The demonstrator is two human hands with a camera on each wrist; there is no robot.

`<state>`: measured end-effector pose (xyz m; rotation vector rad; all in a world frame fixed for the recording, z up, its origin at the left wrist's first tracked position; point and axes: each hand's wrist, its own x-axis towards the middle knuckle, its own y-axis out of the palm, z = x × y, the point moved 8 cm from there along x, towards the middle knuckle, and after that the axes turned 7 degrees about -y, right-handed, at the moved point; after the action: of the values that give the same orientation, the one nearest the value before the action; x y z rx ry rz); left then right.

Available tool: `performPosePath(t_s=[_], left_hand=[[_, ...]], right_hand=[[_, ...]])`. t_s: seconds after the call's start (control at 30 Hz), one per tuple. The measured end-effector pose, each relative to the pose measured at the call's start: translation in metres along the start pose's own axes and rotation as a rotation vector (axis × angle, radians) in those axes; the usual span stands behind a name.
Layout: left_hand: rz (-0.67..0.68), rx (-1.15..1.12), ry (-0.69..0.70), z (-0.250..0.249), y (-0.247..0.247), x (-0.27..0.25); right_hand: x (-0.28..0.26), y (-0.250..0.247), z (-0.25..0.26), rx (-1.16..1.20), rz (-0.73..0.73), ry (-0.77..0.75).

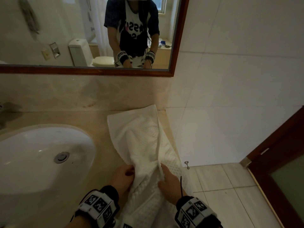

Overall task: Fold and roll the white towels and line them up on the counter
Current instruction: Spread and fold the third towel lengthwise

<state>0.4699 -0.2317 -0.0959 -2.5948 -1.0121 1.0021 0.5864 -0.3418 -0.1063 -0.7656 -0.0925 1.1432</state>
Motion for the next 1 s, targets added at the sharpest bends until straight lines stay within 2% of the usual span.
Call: performPosePath(t_s=[0.07,0.13,0.2,0.27,0.33,0.43,0.57,0.67,0.73,0.8,0.87,0.93,1.0], left_hand=[[0.096,-0.064,-0.039,0.004,0.004,-0.004],[0.135,-0.016,-0.047,0.003,0.009,-0.003],[0.056,0.148,0.007,-0.002,0.01,0.003],[-0.082,0.284,0.069,-0.008,0.007,0.005],[-0.162,0.31,0.078,-0.004,0.0,0.007],[-0.136,0.28,0.018,0.014,-0.021,0.01],[-0.149,0.491,0.011,0.036,-0.059,0.001],[-0.226,0.55,0.022,0.037,-0.073,-0.005],[-0.226,0.521,0.014,0.035,-0.073,-0.004],[-0.115,0.411,-0.001,0.035,-0.063,-0.001],[0.091,0.281,-0.008,0.036,-0.047,-0.006],[0.25,0.204,0.042,0.037,-0.026,-0.013],[0.267,0.125,0.046,0.043,-0.015,-0.016]], right_hand=[[0.0,0.001,0.001,-0.016,-0.003,-0.005],[0.0,0.002,0.004,-0.041,0.007,-0.012],[0.002,0.004,0.007,-0.069,0.025,-0.02],[0.004,0.006,0.008,-0.071,0.044,-0.02],[0.004,0.003,0.005,-0.062,0.033,-0.026],[0.001,-0.018,-0.009,0.023,-0.076,0.002],[-0.001,-0.056,-0.028,0.106,-0.219,0.04],[0.005,-0.057,-0.024,0.098,-0.245,0.089],[0.004,-0.049,-0.022,0.074,-0.27,0.15],[-0.003,-0.045,-0.017,0.076,-0.298,0.173],[-0.012,-0.041,-0.015,0.11,-0.29,0.181],[-0.02,-0.036,-0.018,0.092,-0.245,0.194],[-0.025,-0.027,-0.022,0.014,-0.17,0.223]])
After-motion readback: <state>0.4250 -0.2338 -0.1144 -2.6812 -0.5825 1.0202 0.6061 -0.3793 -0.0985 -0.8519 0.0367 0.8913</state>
